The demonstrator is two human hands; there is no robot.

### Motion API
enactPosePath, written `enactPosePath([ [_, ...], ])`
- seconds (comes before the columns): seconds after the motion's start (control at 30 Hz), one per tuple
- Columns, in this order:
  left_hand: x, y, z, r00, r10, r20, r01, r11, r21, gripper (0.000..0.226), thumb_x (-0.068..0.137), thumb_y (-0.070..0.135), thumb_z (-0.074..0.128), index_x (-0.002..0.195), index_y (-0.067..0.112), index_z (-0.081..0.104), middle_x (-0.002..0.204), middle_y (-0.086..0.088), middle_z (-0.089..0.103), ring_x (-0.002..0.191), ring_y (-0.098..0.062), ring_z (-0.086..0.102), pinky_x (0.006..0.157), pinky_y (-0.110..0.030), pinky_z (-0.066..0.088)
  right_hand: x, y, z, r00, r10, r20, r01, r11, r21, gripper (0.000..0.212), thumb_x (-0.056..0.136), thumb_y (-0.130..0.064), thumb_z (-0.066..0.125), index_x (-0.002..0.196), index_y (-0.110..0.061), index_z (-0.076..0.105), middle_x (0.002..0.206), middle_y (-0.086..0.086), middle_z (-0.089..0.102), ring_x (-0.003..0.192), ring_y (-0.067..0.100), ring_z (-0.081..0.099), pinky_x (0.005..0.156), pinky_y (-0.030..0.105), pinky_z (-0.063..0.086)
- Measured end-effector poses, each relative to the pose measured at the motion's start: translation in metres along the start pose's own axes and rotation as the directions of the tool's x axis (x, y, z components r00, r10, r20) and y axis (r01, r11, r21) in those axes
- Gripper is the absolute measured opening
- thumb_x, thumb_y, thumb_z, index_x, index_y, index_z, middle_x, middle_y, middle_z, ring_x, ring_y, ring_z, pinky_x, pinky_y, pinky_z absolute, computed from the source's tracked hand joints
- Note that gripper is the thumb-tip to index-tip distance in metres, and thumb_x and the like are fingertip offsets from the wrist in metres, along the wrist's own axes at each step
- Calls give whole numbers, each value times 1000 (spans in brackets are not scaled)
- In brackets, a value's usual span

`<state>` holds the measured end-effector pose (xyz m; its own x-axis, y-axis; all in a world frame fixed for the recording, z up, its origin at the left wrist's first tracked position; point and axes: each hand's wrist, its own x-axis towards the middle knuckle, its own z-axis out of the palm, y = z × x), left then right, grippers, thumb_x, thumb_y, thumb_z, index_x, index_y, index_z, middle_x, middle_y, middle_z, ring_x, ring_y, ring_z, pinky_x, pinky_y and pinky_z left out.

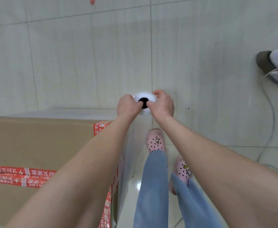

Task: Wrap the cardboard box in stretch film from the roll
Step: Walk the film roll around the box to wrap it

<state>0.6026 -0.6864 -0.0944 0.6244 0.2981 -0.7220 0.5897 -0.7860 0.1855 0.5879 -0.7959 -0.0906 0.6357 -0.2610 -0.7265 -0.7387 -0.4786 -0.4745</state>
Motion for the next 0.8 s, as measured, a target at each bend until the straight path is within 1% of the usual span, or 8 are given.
enactPosePath([
  [0.07,6,-2,-6,997,-80,5,80,994,-79,38,80,33,57,93,-2,65,91,-17,69,86,-34,67,78,-40,56,4,-6,2,999,26,23,-27,999,44,57,80,-32,66,133,-21,47,128,3,54,110,21,56,77,24,37],
  [0.13,12,-2,-11,993,-110,30,113,988,-104,40,83,36,54,92,-1,66,91,-16,71,86,-32,68,80,-40,57,7,-12,5,986,103,132,-120,985,128,67,79,-41,66,138,-20,42,130,3,54,113,23,55,82,28,44],
  [0.2,17,0,-16,992,-93,90,102,989,-105,39,84,35,52,86,-1,66,85,-15,72,82,-30,70,79,-39,58,10,-18,8,968,150,203,-193,958,214,57,80,-39,64,131,-20,47,119,2,57,105,25,58,88,38,51],
  [0.3,26,6,-21,993,11,116,-9,1000,-15,30,85,30,54,89,2,63,82,-10,66,78,-29,65,70,-33,54,15,-27,12,969,151,198,-196,952,234,38,81,-28,58,116,-14,53,99,2,57,95,28,62,86,44,53],
  [0.4,38,14,-29,975,212,60,-218,968,125,20,82,13,52,99,6,60,89,-8,62,82,-26,57,65,-31,44,19,-33,15,971,130,199,-168,968,189,35,81,-25,56,114,-11,55,105,6,61,96,28,63,84,43,54],
  [0.5,47,17,-36,953,301,32,-301,931,207,8,79,7,49,84,9,56,83,-9,59,86,-31,59,60,-31,39,23,-37,18,973,121,195,-149,979,137,35,80,-25,56,112,-11,58,107,8,64,94,29,65,84,43,54],
  [0.67,53,3,-41,971,237,-40,-229,964,137,8,79,9,52,84,7,57,85,-10,60,85,-31,59,60,-30,39,29,-50,22,983,64,171,-66,998,7,27,78,-22,57,103,-14,61,95,4,65,86,26,63,68,30,48],
  [0.8,61,-5,-56,988,131,-78,-129,991,32,17,79,14,55,94,7,59,95,-10,64,86,-30,61,62,-31,45,31,-69,29,987,13,162,-17,1000,22,19,77,-18,57,96,-14,60,86,1,60,82,24,55,63,27,41],
])
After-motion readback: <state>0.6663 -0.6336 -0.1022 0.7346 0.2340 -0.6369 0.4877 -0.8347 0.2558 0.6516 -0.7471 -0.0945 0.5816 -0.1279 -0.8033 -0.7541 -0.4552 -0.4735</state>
